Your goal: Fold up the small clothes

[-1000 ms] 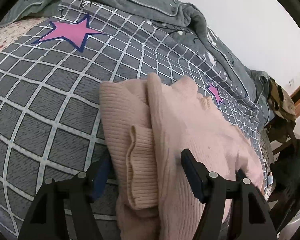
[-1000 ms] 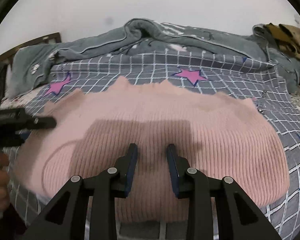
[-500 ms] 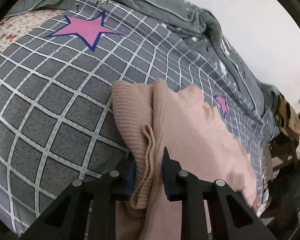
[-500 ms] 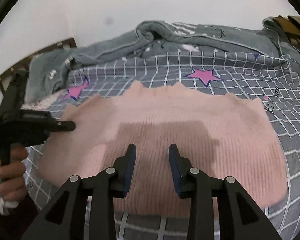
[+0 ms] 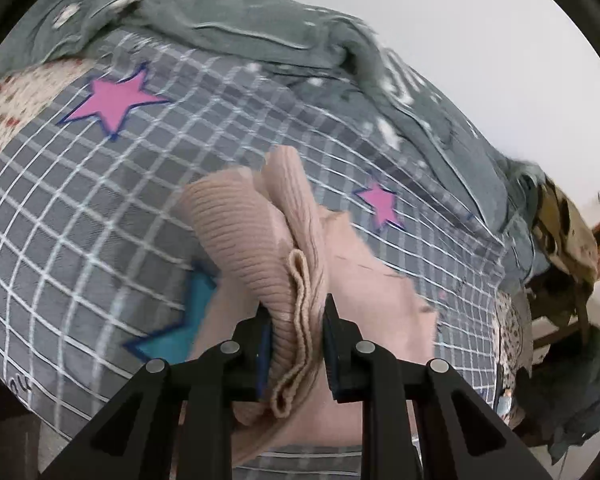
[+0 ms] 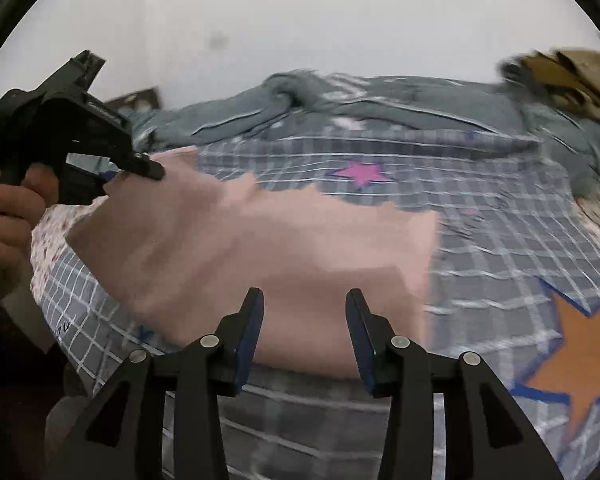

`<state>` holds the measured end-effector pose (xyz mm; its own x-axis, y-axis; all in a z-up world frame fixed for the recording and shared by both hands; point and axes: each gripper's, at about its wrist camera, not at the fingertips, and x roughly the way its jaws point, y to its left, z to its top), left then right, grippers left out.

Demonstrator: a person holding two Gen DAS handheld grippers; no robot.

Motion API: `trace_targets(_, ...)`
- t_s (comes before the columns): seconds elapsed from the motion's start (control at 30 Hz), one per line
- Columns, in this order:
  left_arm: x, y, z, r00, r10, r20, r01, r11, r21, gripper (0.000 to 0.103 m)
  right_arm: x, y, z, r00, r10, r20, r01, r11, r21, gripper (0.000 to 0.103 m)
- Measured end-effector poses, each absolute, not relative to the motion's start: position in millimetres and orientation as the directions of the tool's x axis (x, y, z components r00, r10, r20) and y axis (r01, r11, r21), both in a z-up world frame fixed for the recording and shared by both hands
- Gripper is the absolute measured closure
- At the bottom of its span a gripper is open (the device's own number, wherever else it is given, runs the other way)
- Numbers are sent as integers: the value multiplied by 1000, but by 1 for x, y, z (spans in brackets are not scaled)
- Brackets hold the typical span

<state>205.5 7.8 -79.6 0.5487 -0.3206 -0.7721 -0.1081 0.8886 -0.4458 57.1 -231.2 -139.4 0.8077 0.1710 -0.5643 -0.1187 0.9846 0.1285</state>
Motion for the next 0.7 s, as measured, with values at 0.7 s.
trace_targets(0.7, 198, -142, -85, 437, -474, -764, 182, 879, -441, 100, 1, -309, -139, 807, 147, -572, -56, 983, 174, 60)
